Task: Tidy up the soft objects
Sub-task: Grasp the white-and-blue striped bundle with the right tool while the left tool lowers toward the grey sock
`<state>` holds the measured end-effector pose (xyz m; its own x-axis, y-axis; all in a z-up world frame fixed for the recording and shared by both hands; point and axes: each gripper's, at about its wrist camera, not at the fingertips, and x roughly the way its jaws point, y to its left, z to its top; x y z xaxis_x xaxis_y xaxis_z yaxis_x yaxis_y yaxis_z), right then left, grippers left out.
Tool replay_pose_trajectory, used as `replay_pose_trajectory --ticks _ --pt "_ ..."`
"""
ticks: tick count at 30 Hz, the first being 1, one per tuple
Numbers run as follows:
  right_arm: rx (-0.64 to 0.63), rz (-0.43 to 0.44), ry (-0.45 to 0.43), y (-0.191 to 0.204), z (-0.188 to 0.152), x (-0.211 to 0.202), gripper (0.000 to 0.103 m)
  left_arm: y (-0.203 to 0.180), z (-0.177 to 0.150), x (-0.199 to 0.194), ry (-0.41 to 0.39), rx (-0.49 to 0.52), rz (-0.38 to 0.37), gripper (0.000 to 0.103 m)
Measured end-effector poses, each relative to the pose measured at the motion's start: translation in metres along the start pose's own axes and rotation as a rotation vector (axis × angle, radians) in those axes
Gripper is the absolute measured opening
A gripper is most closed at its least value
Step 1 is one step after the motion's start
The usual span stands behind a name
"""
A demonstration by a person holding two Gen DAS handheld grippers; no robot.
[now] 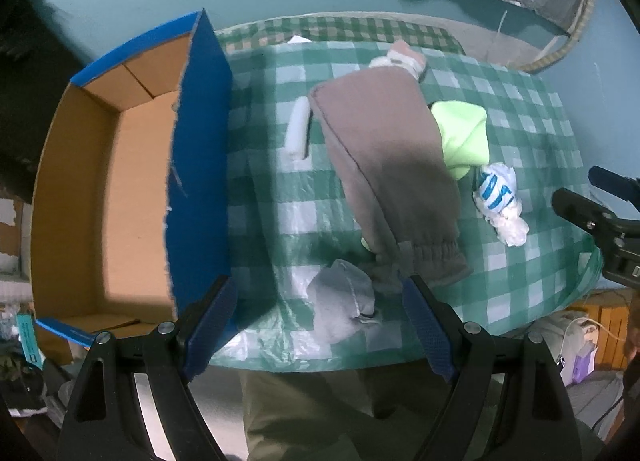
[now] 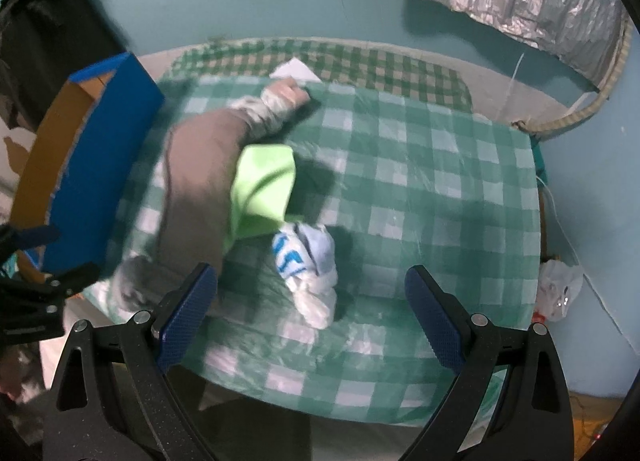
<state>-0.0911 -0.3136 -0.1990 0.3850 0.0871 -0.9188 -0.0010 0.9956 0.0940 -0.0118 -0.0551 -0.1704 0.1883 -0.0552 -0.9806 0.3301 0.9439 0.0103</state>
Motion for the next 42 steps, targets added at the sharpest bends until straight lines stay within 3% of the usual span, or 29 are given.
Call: replay_pose_trajectory --ticks 19,34,39,42 --pt "-0.031 -0.004 0.076 -0.005 -0.004 0.048 0.095 -0.001 -0.011 0.050 0.091 -0.023 0.019 0.086" --pt "-0.063 -0.028 0.118 0.002 0.001 0.086 0.090 0.019 -0.009 0.060 0.043 -0.024 0.125 0.088" --pt "-0.083 -0.025 0.138 0.007 0.002 0.096 0.083 0.017 -0.009 0.057 0.054 -0.008 0.079 0.088" --pt "-0.093 -0.015 0.152 0.012 0.000 0.100 0.076 0.015 -0.013 0.052 0.073 -0.043 0.000 0.088"
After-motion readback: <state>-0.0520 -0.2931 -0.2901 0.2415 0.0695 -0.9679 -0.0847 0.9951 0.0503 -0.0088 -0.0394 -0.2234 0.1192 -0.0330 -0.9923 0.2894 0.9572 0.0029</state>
